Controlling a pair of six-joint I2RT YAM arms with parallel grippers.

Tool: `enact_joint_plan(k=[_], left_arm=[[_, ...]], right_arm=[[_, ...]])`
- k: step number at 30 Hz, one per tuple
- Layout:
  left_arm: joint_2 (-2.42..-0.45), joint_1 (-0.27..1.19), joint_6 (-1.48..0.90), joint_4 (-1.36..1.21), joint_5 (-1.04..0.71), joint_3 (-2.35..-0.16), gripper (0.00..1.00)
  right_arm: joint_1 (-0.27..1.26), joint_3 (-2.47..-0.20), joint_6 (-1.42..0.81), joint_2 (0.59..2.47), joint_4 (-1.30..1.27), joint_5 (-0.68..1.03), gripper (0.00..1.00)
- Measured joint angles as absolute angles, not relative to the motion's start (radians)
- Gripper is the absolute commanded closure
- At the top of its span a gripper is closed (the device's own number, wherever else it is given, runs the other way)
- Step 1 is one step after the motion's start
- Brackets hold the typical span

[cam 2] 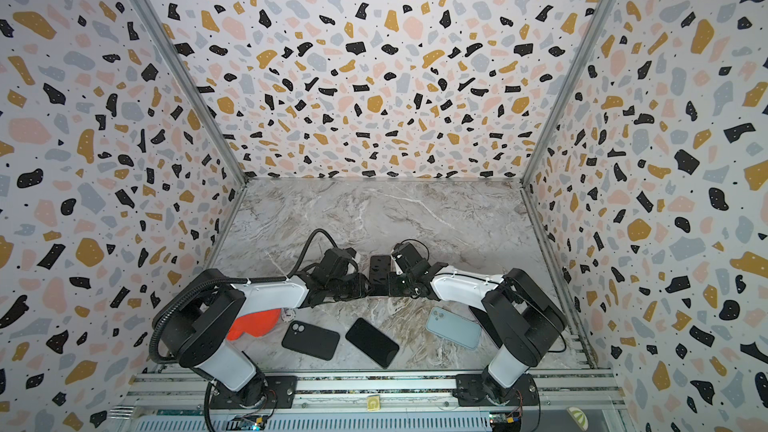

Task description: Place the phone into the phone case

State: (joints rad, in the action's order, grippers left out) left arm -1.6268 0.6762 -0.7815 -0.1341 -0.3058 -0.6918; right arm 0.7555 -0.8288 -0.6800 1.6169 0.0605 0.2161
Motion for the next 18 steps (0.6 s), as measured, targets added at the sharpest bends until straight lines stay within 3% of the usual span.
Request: enact_joint_plan(k=[18], left_arm=[[-1.633,0.676,-0.782,-0.134,-0.307,-0.692,0.64]], right_arm=[[0.758,-0.828,-0.694,1.644,0.059,0.228,0.87]])
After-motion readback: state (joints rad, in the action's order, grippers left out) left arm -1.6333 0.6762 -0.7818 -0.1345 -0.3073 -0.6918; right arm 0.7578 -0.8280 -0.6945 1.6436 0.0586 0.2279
